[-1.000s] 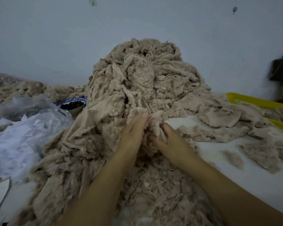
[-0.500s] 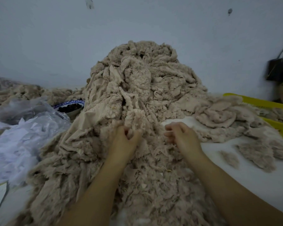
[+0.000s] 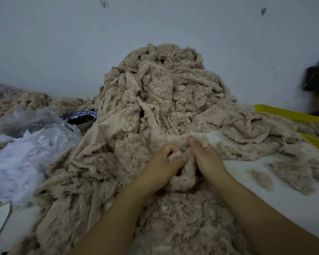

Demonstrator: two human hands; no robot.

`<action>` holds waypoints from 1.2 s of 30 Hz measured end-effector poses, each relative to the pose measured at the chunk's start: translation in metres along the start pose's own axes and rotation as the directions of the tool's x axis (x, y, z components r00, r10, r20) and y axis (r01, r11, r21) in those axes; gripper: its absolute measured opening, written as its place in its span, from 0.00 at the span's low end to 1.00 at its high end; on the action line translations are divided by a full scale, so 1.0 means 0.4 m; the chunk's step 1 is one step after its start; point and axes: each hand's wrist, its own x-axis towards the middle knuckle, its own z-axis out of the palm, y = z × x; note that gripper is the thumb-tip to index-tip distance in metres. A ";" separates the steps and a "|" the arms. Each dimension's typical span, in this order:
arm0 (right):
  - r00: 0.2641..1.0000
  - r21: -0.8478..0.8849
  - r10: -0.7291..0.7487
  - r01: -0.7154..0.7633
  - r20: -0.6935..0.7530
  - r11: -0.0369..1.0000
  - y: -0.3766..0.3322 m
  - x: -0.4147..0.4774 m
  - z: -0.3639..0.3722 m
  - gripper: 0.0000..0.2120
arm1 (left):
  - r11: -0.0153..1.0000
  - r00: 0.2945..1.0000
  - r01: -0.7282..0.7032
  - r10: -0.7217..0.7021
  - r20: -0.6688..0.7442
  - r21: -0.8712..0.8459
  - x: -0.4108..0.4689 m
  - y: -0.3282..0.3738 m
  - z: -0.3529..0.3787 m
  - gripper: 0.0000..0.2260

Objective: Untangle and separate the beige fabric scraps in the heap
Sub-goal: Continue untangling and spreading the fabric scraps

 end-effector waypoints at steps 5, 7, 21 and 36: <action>0.983 0.085 0.022 -0.006 -0.184 0.996 -0.006 0.026 -0.050 0.24 | 0.985 0.964 0.141 -0.159 -0.213 -0.097 0.004 0.015 -0.034 0.16; 0.971 -0.117 -0.143 0.123 -0.190 0.986 -0.014 0.012 -0.048 0.22 | 0.996 0.964 0.091 -0.091 -0.251 -0.014 0.002 0.011 -0.035 0.13; 0.794 -0.389 -0.569 0.603 0.213 0.696 -0.006 -0.034 -0.002 0.21 | 0.257 0.933 0.135 -0.357 0.036 -0.957 0.016 0.012 -0.073 0.17; 0.993 0.272 0.026 -0.058 0.118 0.960 -0.001 0.003 0.006 0.14 | 0.845 0.888 0.397 -0.453 -0.085 -0.358 0.002 0.015 0.006 0.12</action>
